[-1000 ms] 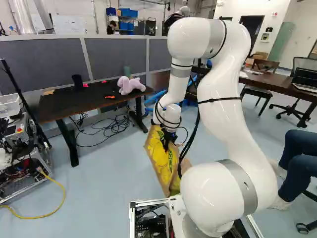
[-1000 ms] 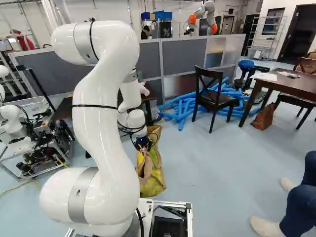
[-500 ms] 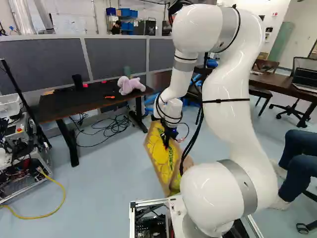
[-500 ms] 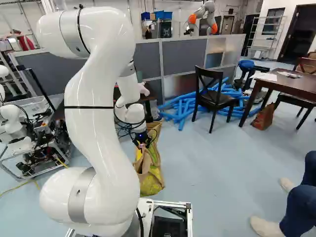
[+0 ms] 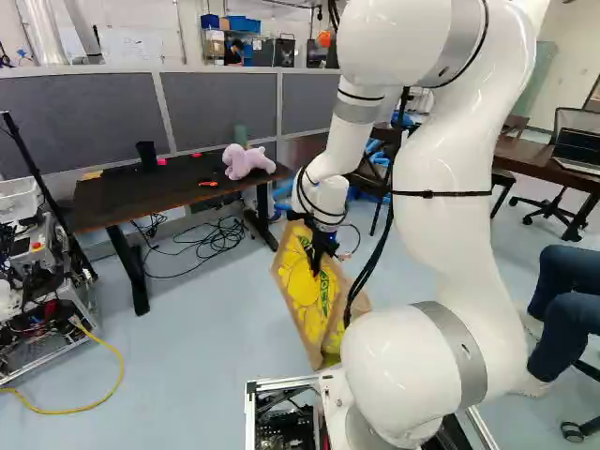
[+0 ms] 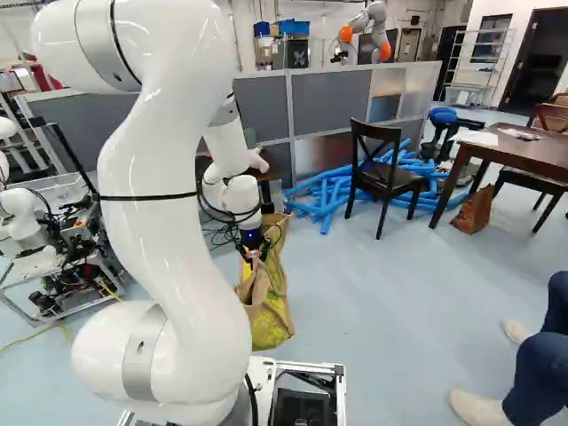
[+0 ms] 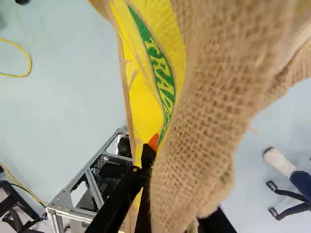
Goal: Pick up the bag on the ground and place it on the table
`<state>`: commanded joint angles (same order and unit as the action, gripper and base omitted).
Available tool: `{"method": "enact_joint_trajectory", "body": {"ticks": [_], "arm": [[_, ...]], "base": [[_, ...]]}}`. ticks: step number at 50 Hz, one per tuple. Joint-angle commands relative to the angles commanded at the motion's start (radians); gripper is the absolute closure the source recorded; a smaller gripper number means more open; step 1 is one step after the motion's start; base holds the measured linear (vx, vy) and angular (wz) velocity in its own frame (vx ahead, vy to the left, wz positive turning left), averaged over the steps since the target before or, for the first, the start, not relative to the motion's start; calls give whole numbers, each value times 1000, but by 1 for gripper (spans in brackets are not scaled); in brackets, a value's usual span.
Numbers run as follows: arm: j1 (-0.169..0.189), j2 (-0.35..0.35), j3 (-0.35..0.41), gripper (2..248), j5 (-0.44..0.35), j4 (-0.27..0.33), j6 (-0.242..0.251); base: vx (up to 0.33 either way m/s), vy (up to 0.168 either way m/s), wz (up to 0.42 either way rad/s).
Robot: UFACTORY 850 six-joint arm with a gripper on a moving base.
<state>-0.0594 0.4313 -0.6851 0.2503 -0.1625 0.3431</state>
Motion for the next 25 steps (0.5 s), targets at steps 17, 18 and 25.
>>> {"method": "enact_joint_trajectory", "body": {"ticks": [17, 18, 25], "arm": [[12, -62, -2, 228, 65, 0, 0], [13, -66, -2, 228, 68, 0, 0], [14, -90, -5, 228, 78, 0, 0]], "base": [[0, 0, 0], [0, 0, 0], [0, 0, 0]]}}
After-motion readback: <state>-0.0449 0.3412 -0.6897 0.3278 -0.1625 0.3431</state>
